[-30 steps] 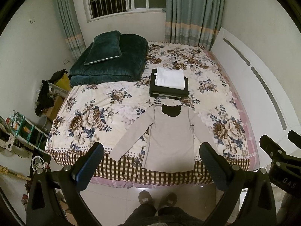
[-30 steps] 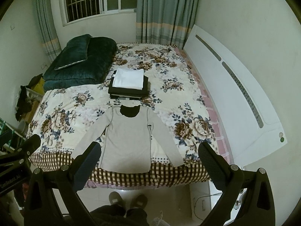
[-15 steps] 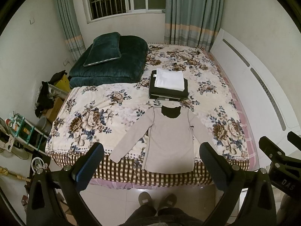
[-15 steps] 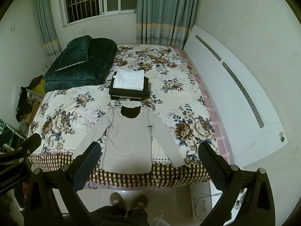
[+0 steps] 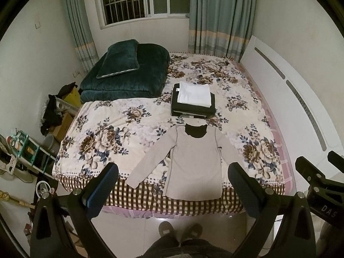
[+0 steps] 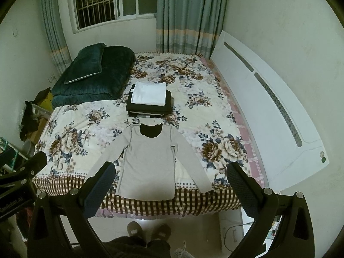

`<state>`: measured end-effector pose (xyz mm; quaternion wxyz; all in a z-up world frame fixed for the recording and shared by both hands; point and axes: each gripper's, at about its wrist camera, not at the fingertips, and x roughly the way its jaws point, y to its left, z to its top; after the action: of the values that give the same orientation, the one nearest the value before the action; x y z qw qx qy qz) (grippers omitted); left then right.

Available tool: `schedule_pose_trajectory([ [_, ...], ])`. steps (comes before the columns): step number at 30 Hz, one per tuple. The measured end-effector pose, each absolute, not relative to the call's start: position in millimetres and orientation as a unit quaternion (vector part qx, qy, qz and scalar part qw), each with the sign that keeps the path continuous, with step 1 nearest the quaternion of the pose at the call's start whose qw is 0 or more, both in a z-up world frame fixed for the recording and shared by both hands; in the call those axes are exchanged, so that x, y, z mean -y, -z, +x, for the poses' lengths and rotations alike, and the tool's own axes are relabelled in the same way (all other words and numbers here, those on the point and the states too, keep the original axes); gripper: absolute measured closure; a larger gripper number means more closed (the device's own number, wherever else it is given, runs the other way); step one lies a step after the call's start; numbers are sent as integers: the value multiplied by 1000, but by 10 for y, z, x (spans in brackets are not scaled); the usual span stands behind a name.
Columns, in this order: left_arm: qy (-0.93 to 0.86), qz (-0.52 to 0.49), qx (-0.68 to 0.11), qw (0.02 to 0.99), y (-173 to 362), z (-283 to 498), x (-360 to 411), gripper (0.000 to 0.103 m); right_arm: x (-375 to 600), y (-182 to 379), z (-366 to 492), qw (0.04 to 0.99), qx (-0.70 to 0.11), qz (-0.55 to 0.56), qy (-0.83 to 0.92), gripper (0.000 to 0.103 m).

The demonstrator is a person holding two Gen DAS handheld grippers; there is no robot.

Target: Fold small clothes

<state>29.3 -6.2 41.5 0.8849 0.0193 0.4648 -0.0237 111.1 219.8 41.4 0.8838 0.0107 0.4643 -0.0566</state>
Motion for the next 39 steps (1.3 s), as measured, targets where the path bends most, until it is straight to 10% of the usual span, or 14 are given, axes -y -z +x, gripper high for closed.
schedule_pose_trajectory([
  [26, 20, 32, -438, 898, -150, 481, -69, 0, -2367, -234, 1156, 878, -470, 35, 84, 0],
  [39, -27, 99, -480, 871, 2135, 1566, 196, 0, -500, 2783, 1558, 749, -562, 233, 260, 0],
])
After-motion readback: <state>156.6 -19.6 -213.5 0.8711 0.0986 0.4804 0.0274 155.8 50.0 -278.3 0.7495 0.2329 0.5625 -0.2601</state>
